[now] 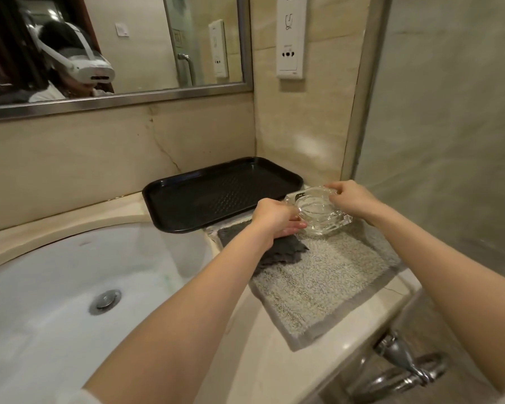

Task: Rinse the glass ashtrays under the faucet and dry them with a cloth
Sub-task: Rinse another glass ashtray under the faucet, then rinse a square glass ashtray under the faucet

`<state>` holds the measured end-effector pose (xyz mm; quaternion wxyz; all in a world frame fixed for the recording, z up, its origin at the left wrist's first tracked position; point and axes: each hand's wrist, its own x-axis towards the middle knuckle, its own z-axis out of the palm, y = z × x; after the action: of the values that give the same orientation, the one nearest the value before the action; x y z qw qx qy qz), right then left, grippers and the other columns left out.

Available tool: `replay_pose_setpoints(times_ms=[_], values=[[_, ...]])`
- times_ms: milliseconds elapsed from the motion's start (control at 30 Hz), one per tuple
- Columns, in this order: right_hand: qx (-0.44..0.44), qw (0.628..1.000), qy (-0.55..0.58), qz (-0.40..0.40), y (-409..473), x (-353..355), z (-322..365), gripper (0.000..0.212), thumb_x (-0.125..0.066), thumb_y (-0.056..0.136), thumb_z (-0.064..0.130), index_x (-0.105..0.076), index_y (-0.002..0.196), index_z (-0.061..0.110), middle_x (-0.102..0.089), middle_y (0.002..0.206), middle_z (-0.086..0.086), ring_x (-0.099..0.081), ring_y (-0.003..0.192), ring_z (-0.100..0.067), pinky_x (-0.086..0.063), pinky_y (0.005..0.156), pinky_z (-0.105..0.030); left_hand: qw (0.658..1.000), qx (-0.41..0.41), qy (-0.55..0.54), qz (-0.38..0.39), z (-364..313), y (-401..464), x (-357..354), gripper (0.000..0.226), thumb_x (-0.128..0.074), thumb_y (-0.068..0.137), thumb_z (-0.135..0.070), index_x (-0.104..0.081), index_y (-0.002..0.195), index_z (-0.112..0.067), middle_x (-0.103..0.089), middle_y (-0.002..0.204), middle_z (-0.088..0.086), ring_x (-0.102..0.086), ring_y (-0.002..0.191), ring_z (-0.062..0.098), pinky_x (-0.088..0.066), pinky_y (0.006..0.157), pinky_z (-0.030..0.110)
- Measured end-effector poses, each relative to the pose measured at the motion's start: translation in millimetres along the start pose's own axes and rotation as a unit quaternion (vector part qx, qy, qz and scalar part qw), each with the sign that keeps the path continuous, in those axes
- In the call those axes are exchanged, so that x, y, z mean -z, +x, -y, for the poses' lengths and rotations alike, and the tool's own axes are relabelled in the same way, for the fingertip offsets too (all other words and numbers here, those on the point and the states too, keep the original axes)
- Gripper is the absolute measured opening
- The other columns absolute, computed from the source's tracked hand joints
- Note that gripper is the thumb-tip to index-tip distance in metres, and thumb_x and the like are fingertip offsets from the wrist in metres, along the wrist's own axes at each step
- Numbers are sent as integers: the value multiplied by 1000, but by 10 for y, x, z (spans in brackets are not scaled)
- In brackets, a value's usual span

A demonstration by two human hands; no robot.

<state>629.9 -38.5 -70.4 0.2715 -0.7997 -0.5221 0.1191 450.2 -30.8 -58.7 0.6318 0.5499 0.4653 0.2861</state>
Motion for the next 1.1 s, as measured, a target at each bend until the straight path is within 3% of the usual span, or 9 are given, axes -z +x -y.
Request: replay_pose_setpoints(times_ms=[67,100,167,233,367,533,733,900,1100], values=[[9,1000,-25,7,-21,19,32,46,-43,94,13,-43,139,18,-51,135,-12,-48,54,-10,-44,57,-26,1000,0,18,7,-15,-42,22,32,-54,93,-5,-50,124,3,-61,102,15,-63,65,15,-53,63,21],[18,999,-47,7,-43,27,66,47,-44,93,14,-41,140,17,-47,137,-14,-50,61,-12,-48,69,-29,999,-9,31,1,-27,-58,53,31,-55,93,-6,-52,123,1,-62,103,14,-63,67,15,-53,65,22],[34,994,-102,-17,-109,36,178,46,-46,94,19,-41,140,18,-41,139,-16,-52,101,-25,-40,97,-42,997,-48,59,-31,-61,-79,159,29,-55,92,-8,-55,122,-3,-65,106,11,-65,75,15,-54,71,24],[60,990,-119,-55,-207,14,388,41,-47,95,22,-46,135,20,-41,138,-14,-34,127,-34,-29,105,-48,989,-95,85,-72,-110,-123,323,27,-56,92,-11,-59,119,-8,-66,105,7,-65,85,15,-54,80,29],[173,981,-75,-43,-467,-215,1010,30,-52,92,24,-61,121,21,-53,126,-11,-41,123,-32,-36,102,-44,950,-170,207,-160,-114,-351,781,22,-55,94,-26,-64,112,-18,-63,107,-4,-56,97,10,-45,85,26],[285,954,36,85,-968,-727,1917,24,-55,90,20,-67,112,19,-64,110,-1,-55,101,-14,-39,83,-25,896,-173,351,-211,126,-889,1583,30,-57,91,-32,-62,115,-15,-65,114,0,-59,107,16,-47,89,30],[328,912,154,194,-1536,-1359,2919,20,-54,91,16,-68,105,14,-67,106,-2,-58,99,-12,-41,78,-24,870,-124,354,-320,392,-1716,2643,22,-57,90,-31,-64,106,-17,-67,105,0,-61,98,17,-49,84,31],[374,870,209,245,-2063,-1770,3628,10,-57,90,17,-67,92,17,-65,89,2,-57,84,-12,-42,69,-22,810,-88,416,-405,411,-2429,3250,21,-58,88,-31,-67,102,-18,-68,105,1,-61,99,18,-49,84,31],[415,826,209,320,-2685,-2120,4242,18,-54,93,25,-65,101,13,-64,86,-1,-56,72,-11,-42,52,-11,781,-11,433,-450,561,-3165,3814,27,-57,91,-32,-62,112,-17,-63,116,1,-58,106,19,-46,88,32]])
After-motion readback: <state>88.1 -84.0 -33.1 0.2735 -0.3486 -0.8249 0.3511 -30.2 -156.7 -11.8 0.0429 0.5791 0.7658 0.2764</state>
